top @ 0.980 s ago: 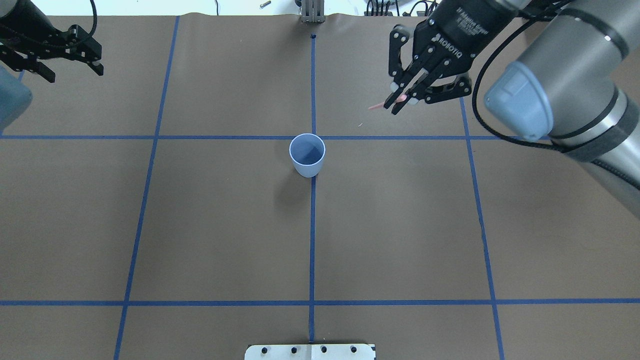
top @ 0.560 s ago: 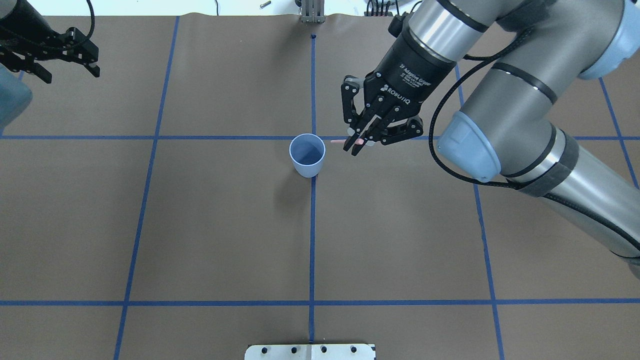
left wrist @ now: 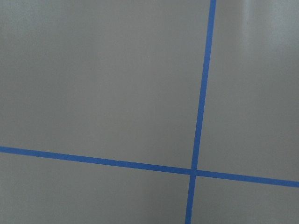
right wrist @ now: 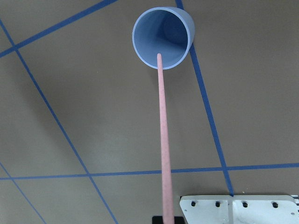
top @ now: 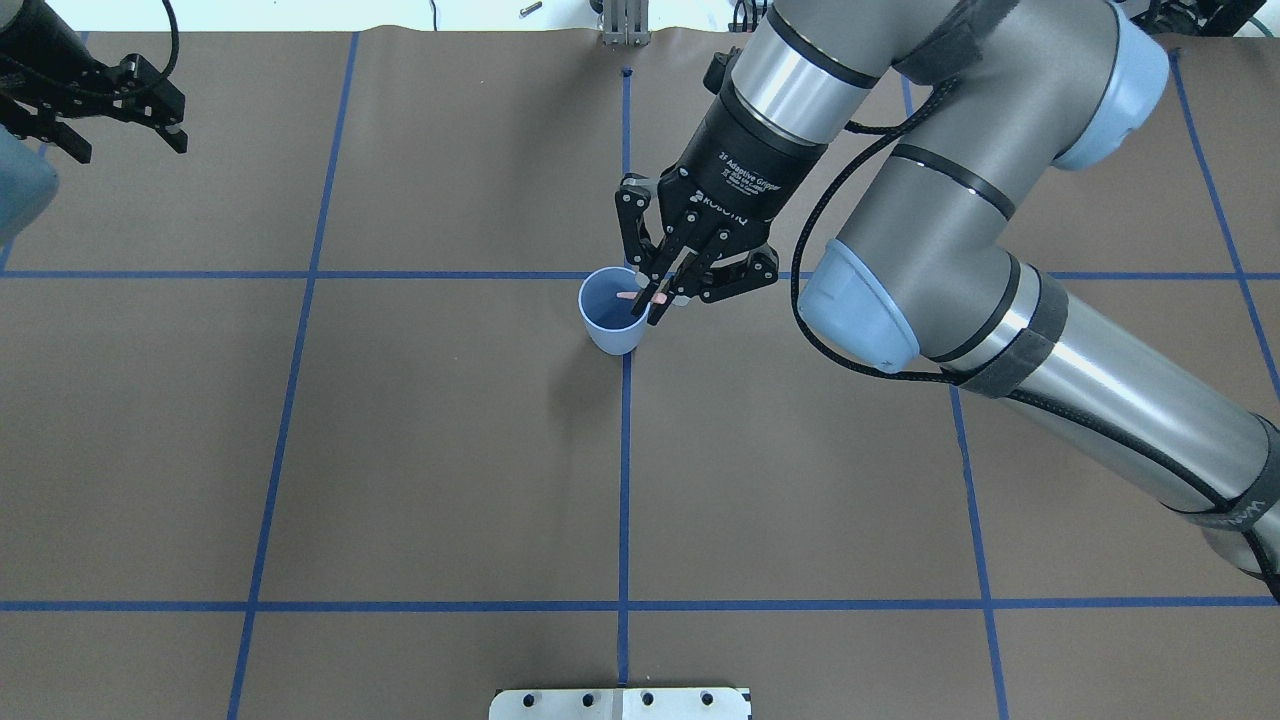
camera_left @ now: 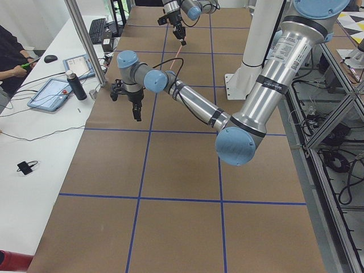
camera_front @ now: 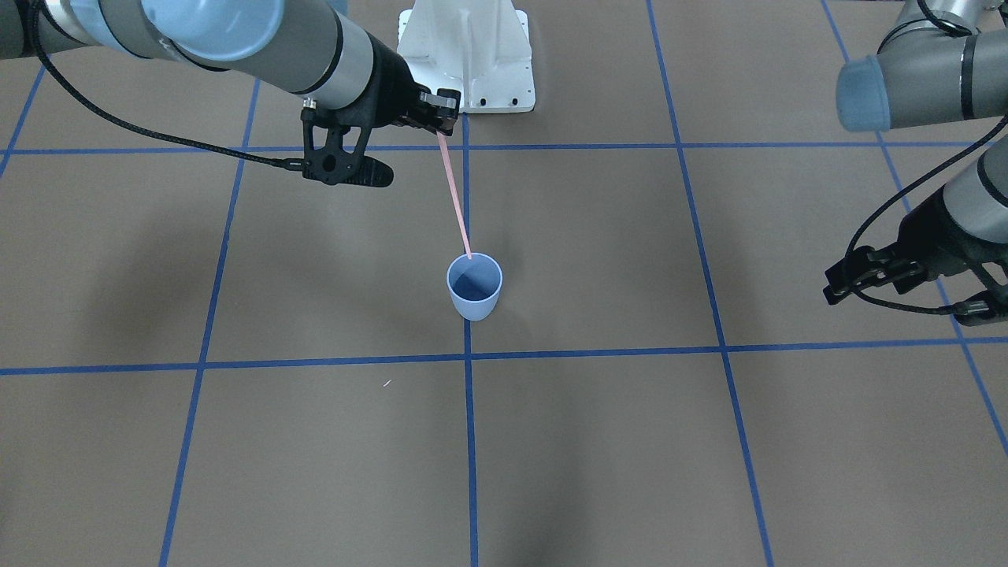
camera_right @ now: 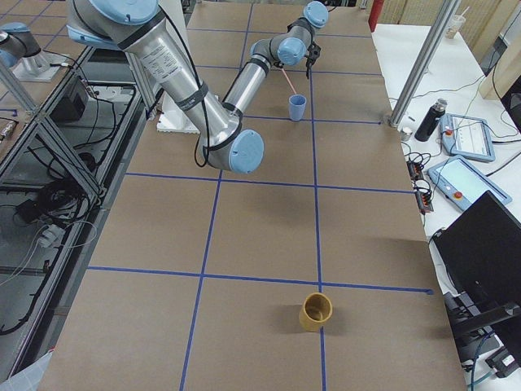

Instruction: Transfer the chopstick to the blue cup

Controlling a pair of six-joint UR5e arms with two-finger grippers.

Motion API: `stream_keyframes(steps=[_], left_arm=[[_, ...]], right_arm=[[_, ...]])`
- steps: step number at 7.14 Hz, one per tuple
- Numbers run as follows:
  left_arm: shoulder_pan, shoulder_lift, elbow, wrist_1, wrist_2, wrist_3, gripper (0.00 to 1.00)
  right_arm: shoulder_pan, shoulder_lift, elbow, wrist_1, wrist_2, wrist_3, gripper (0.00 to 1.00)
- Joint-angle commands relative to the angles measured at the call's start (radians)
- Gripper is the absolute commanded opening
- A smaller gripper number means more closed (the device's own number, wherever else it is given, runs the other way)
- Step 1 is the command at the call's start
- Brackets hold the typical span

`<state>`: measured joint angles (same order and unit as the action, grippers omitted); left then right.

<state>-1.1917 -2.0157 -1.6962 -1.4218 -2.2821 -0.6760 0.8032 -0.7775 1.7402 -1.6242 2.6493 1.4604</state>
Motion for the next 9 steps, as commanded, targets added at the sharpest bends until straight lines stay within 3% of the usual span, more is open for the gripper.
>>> stream_keyframes(steps=[1,6,7,9], left_arm=[[-0.012,0.003,0.001,0.000,-0.002,0.003,0.98],[-0.014,0.018,0.001,-0.002,-0.002,0.009,0.98],[-0.014,0.018,0.001,-0.002,-0.002,0.009,0.98],[-0.014,0.018,-0.002,-0.002,-0.002,0.009,0.98]], right_arm=[[-0.027,0.000,-0.034,0.003,-0.041,-0.002,0.00],[-0.047,0.004,-0.154,0.156,-0.072,0.000,0.00],[-0.049,0.013,-0.178,0.185,-0.081,-0.003,0.99],[-0.050,0.014,-0.180,0.219,-0.169,0.001,1.00]])
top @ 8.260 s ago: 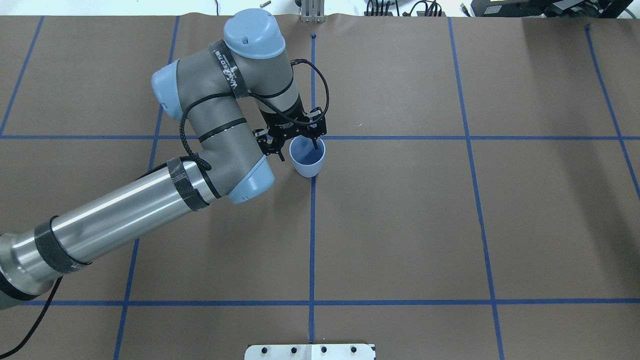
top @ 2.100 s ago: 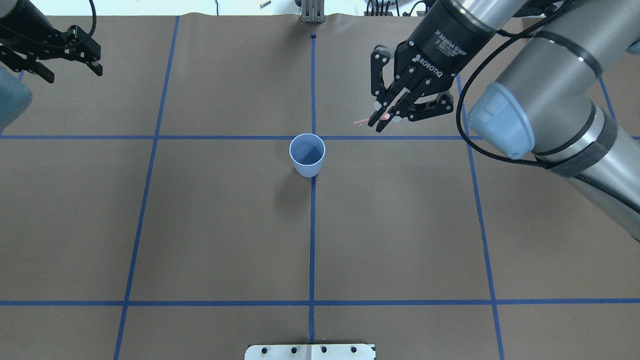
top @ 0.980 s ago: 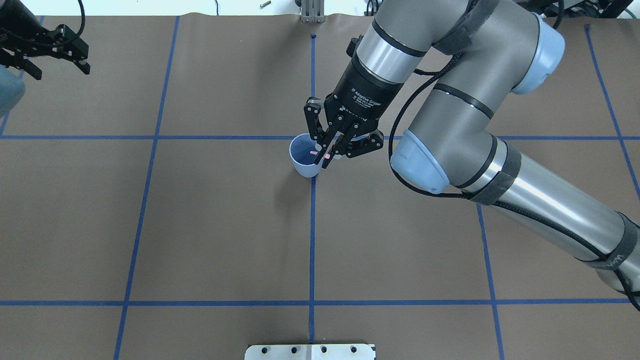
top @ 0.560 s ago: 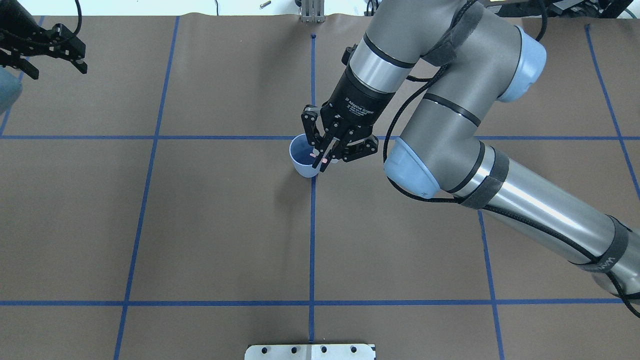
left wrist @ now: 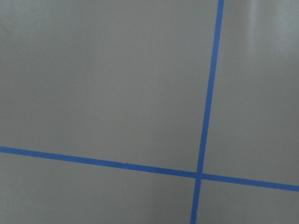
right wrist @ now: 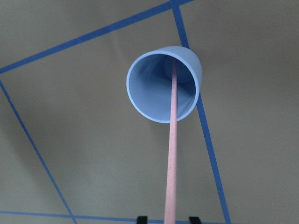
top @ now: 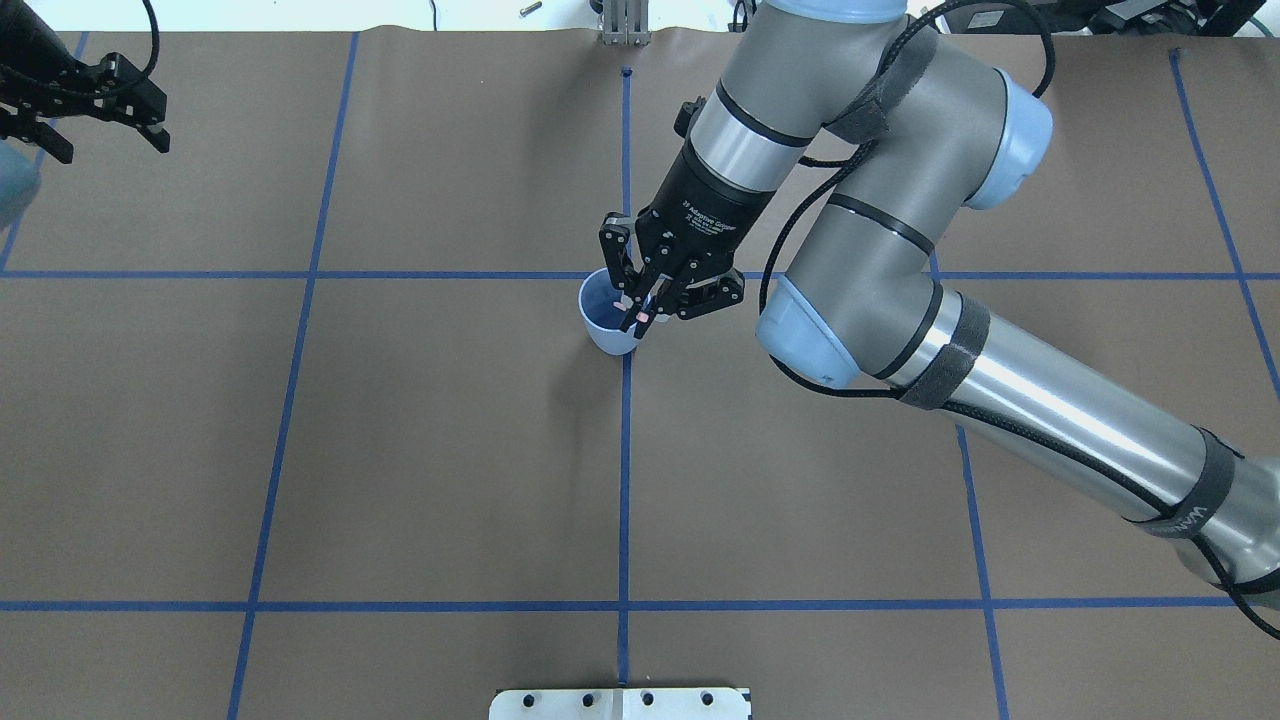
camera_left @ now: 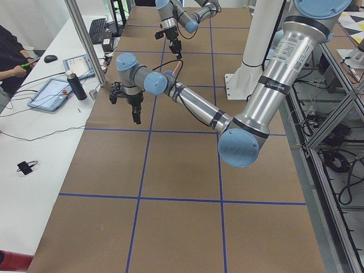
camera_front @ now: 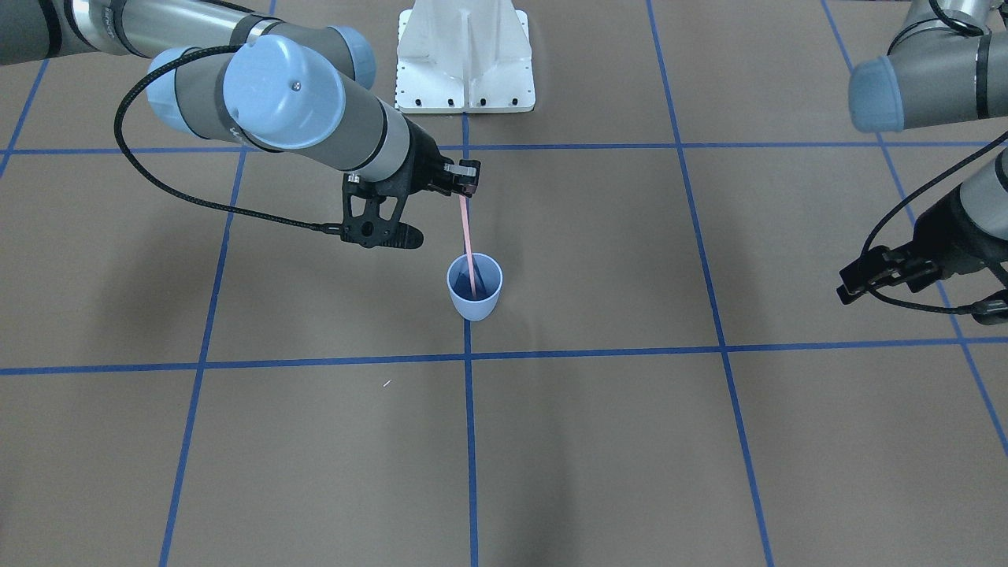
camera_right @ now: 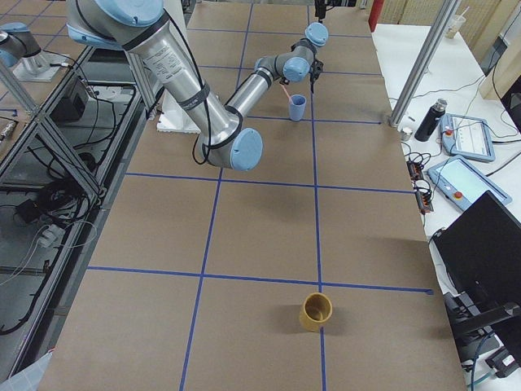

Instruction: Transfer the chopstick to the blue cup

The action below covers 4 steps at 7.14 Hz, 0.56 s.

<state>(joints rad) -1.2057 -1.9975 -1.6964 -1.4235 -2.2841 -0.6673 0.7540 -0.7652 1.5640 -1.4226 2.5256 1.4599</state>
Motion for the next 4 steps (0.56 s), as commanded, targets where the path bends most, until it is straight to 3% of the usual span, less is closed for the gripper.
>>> stream_keyframes(steps=[1,3,4], left_arm=[[0.000,0.000,-0.002,0.000,-0.002,0.000,0.98],[-0.001,0.000,-0.008,0.000,-0.005,0.020,0.98],[-0.006,0.003,-0.006,0.003,-0.003,0.053,0.98]], right_arm=[[0.001,0.009,0.004,0.017,-0.101,0.003,1.00],[0.051,-0.032,0.045,0.013,-0.221,-0.079,1.00],[0.135,-0.134,0.101,0.008,-0.225,-0.245,1.00]])
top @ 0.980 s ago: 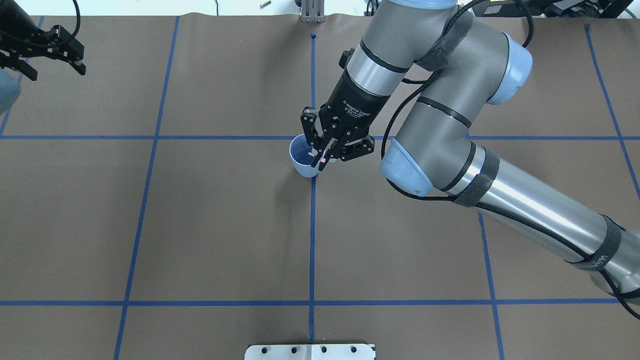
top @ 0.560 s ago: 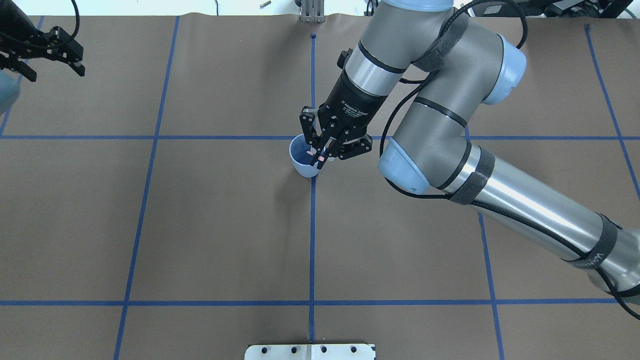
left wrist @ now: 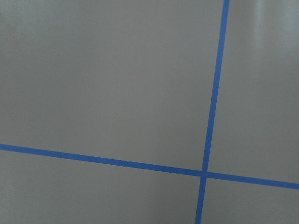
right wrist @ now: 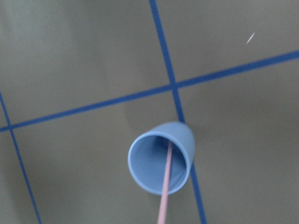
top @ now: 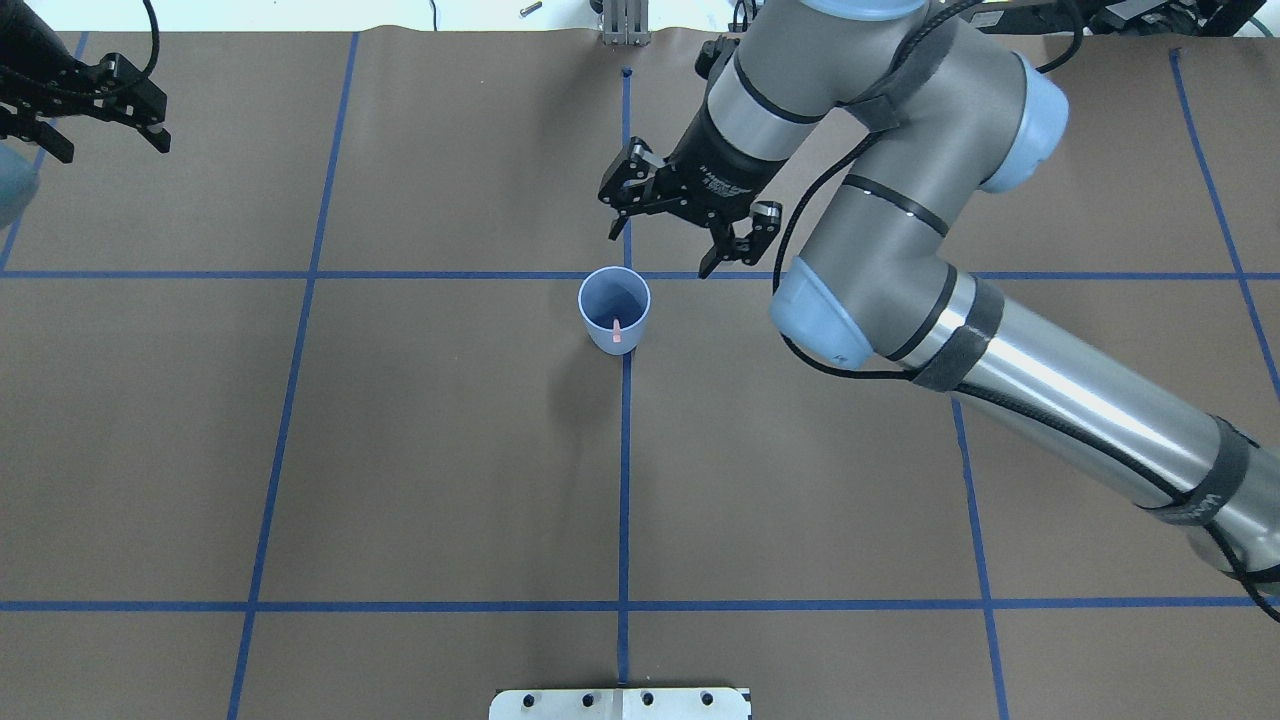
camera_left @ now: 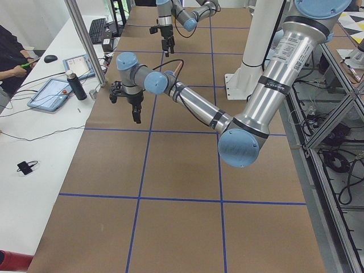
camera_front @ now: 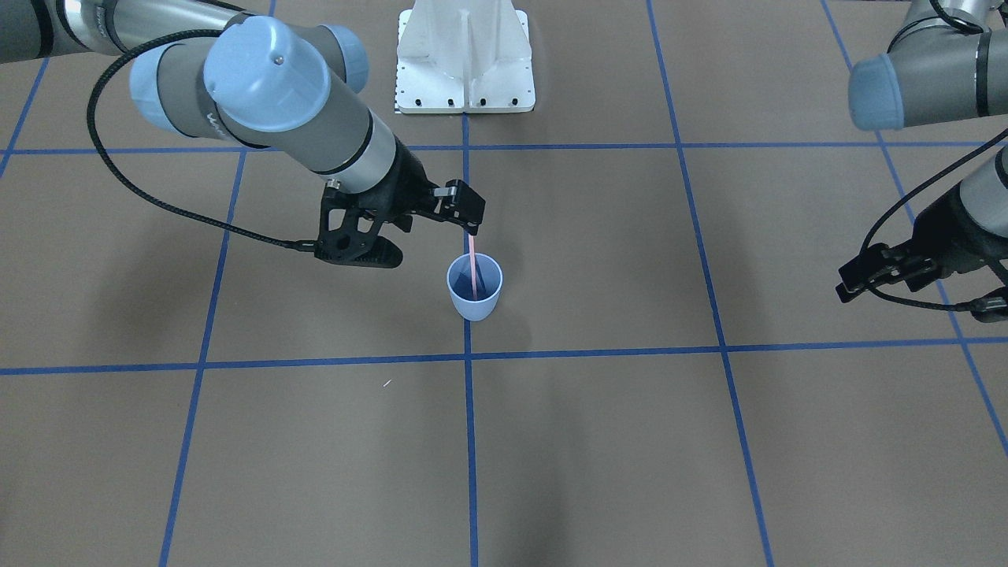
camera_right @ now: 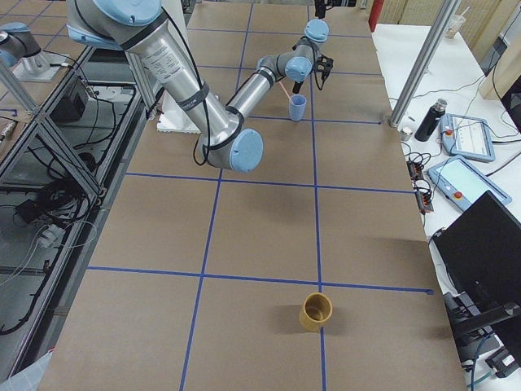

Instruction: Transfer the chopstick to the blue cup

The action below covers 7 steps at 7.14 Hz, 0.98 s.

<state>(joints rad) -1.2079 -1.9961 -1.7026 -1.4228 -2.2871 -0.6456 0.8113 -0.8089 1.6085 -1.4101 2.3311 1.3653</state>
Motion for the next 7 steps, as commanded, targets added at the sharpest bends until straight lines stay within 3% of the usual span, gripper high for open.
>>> stream_keyframes(steps=[1,3,5,7], left_arm=[[-0.015,0.003,0.001,0.002,0.000,0.037,0.98],[-0.077,0.034,0.030,0.004,0.008,0.212,0.98],[-0.224,0.089,0.137,0.001,0.006,0.561,0.98],[-0.301,0.140,0.176,-0.008,0.006,0.615,0.98]], right_arm=[[0.176,-0.204,0.089,-0.007,-0.027,-0.343,1.00],[0.294,-0.355,0.090,-0.012,-0.007,-0.704,1.00],[0.485,-0.577,0.074,-0.012,0.056,-1.148,1.00],[0.685,-0.784,0.067,-0.020,0.045,-1.520,1.00]])
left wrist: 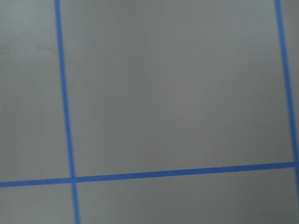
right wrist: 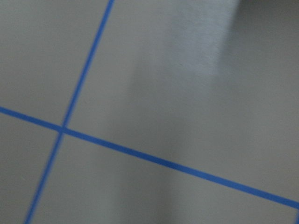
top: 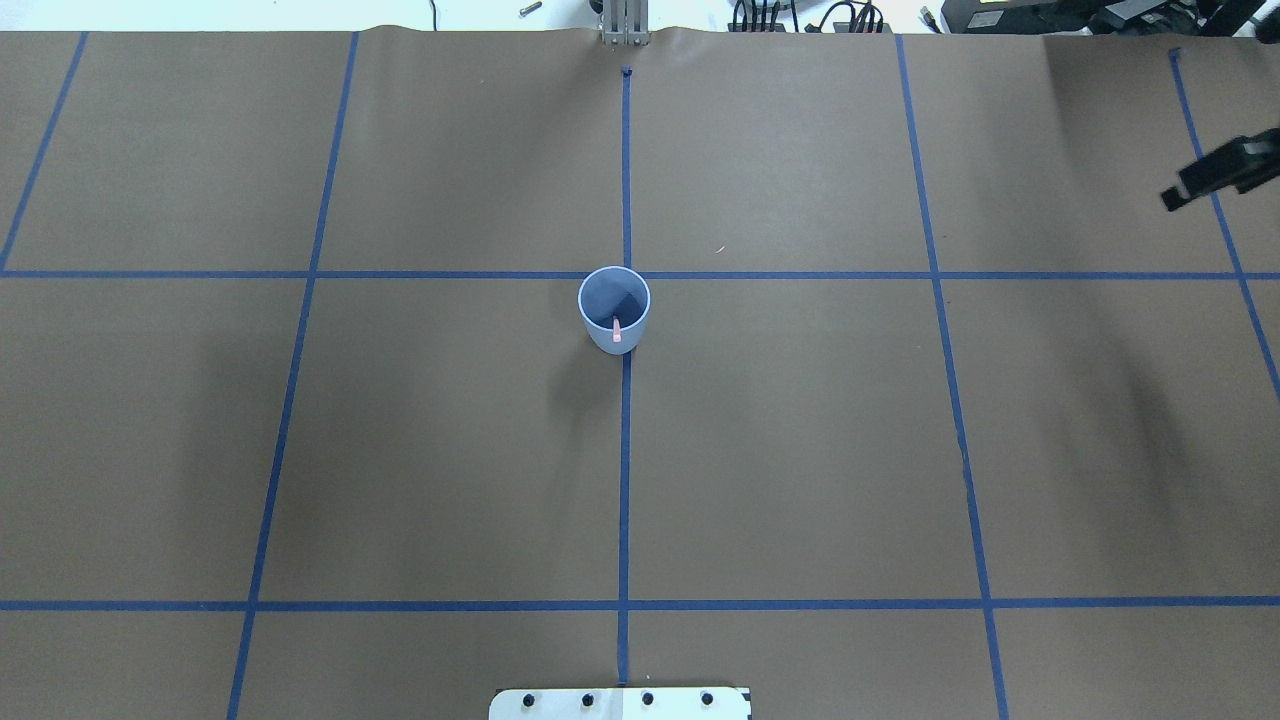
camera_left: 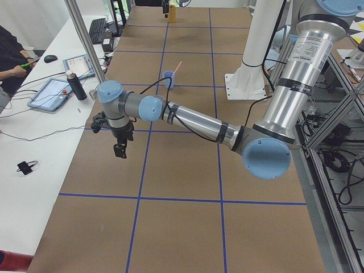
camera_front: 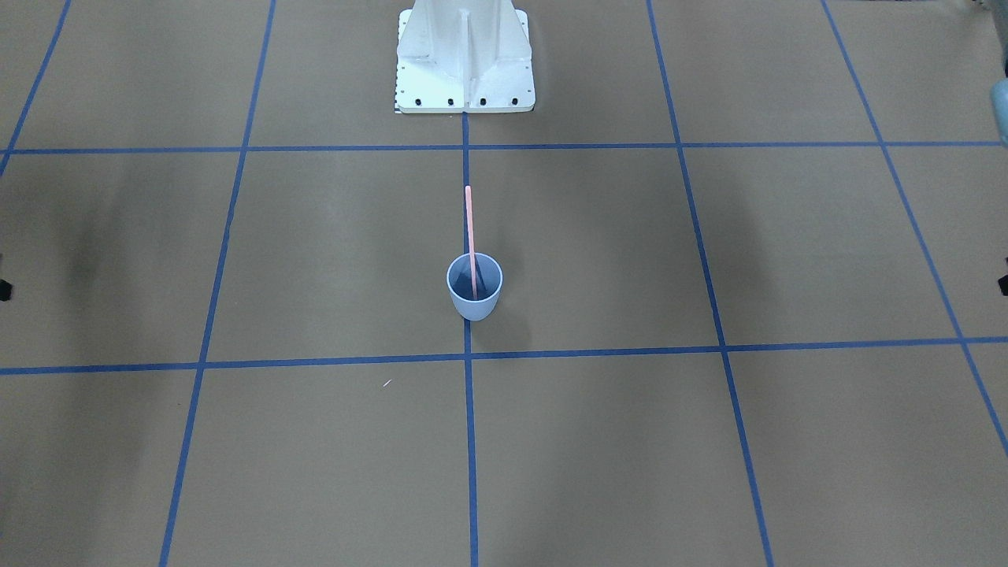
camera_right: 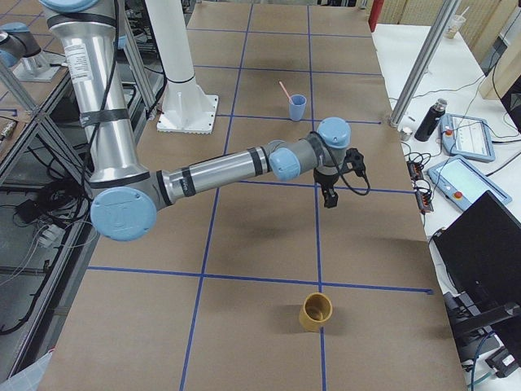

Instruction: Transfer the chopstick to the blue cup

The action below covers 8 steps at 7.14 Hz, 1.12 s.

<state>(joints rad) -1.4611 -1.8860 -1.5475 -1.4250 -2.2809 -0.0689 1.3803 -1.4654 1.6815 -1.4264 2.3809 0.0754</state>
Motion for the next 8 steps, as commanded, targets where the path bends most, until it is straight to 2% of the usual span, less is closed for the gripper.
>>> stream_keyframes(steps=[1,2,3,4,7,8], left_arm=[[-0.053,0.062,0.021,-0.050,0.001,0.041,0.98],[-0.062,0.109,0.023,-0.145,0.001,0.044,0.98],[-0.068,0.175,0.039,-0.252,0.003,0.043,0.98],[-0.086,0.177,0.070,-0.282,0.003,0.038,0.98],[-0.090,0.185,0.078,-0.201,-0.005,0.037,0.98],[-0.090,0.206,0.099,-0.221,-0.008,0.043,0.98]], right_arm=[[0.206,-0.180,-0.025,-0.018,-0.003,-0.293,1.00],[0.241,-0.238,-0.019,-0.022,0.000,-0.296,1.00],[0.244,-0.251,-0.017,-0.020,-0.011,-0.293,1.00],[0.244,-0.237,-0.016,-0.022,-0.032,-0.286,1.00],[0.232,-0.227,-0.014,-0.066,-0.040,-0.286,1.00],[0.230,-0.160,-0.017,-0.188,-0.042,-0.286,1.00]])
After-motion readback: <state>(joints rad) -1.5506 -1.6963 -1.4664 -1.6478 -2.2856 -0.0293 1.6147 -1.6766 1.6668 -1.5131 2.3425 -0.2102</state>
